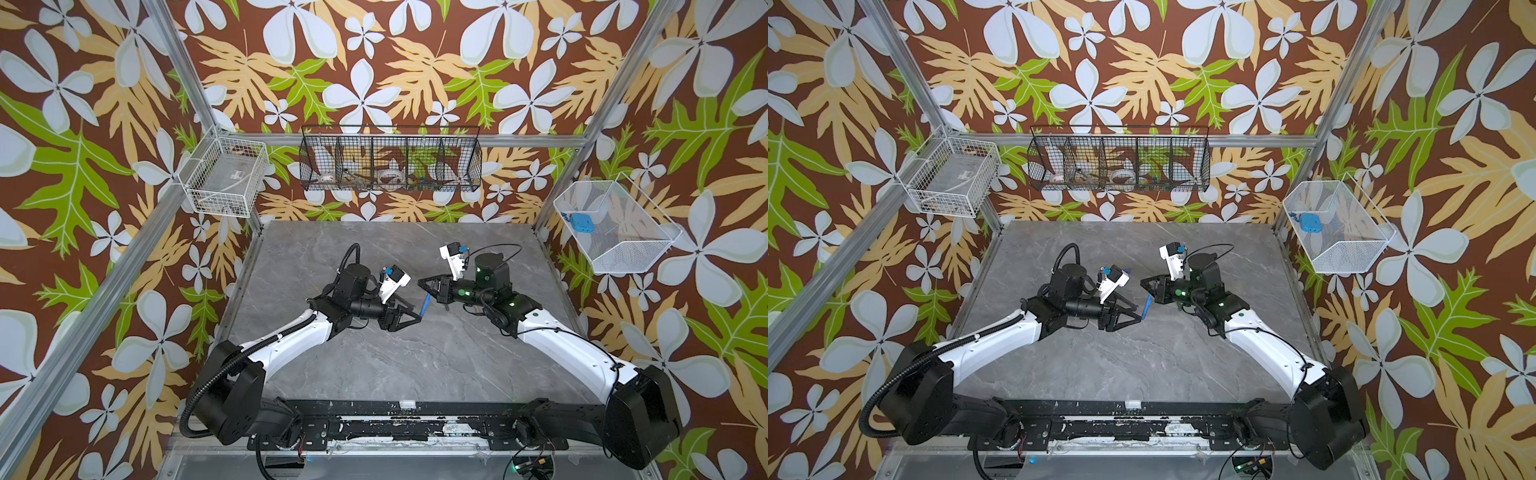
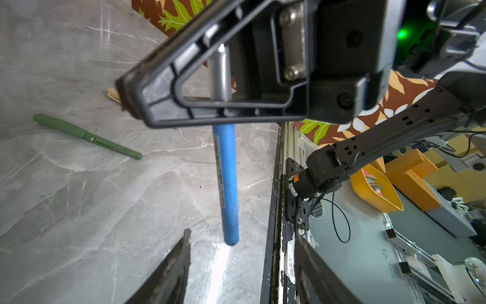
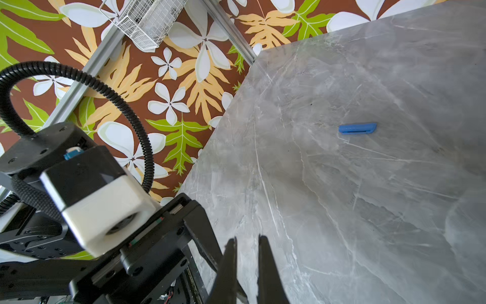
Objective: Insert pens into pen caps
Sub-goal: Pick up the pen from the top-center of the table.
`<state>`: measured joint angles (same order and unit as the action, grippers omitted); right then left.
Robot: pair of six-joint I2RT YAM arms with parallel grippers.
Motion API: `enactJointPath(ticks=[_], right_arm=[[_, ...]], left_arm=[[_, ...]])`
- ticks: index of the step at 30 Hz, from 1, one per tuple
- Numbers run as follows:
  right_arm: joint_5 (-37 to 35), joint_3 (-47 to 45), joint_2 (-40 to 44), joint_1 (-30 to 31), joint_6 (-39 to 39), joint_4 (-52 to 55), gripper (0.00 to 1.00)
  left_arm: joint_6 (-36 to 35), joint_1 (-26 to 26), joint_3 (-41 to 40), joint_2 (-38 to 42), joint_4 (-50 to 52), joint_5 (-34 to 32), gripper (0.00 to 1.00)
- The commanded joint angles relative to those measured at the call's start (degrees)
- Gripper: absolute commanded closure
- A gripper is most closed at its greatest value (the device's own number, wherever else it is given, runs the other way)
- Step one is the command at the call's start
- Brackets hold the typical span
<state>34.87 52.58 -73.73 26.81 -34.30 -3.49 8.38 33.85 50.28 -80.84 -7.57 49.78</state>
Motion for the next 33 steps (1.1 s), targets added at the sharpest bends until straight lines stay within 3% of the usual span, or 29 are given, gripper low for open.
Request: enactJointPath(ticks=[1,11,28,33], right_arm=[[2.2,0.3,-0.2,0.2,-0.6,-0.9,1.00],[4.2,0.0,-0.2,1.5,-2.4,-6.0,1.00],[0.9,-1.2,-1.4,3.4,-1.7,-11.0,1.00],[-0.3,-2.2,-0.8,3.7,-0.7,-11.1,1.00]], left_arm=[[-1.2,0.0,0.6,0.5,-1.1,1.4,0.35],[-0.9,0.0,2.0,-1.5,-1.0,1.1,0.36],[0.1,0.0,3.7,-4.0,-0.6,0.6,0.60],[0.3,0.0,5.0,-5.2,-0.5,0.9,0.73]])
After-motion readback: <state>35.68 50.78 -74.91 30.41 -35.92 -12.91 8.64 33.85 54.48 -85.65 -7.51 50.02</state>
